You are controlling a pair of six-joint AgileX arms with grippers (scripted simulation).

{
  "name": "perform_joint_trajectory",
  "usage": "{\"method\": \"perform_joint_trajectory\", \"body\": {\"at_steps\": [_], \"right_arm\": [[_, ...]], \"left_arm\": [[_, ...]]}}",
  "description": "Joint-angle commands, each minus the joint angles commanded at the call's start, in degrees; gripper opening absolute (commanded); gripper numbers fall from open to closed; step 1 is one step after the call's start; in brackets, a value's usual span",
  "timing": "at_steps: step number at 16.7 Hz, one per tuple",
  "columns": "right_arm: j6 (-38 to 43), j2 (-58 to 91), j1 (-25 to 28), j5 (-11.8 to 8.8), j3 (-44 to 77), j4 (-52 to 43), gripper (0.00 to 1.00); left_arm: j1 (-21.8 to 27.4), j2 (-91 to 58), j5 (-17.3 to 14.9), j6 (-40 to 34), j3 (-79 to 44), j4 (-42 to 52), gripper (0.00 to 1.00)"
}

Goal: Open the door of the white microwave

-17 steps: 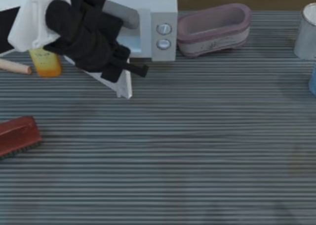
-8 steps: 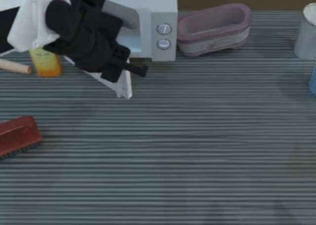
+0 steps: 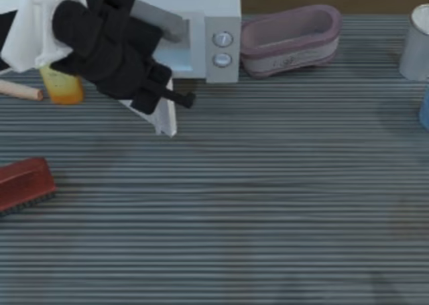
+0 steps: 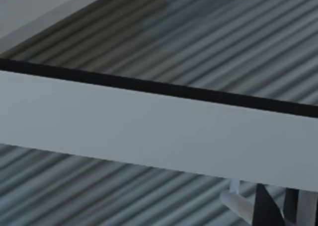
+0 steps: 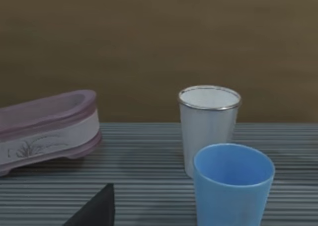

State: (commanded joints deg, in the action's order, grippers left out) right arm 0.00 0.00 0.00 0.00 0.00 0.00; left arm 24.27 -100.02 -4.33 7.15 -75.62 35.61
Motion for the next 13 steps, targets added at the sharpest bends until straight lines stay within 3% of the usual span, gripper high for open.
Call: {"method": "perform_joint_trajectory", "body": {"at_steps": [5,13], "right_arm": [[0.00,0.00,0.00,0.00,0.00,0.00,1.00],[0.00,0.00,0.00,0.00,0.00,0.00,1.00]], "left_arm": [[-2.32,2.31,-3.15,6.00,2.58,0.29,0.00],[-2.35,2.39,-3.20,6.09,2.59,0.25,0.00]]}}
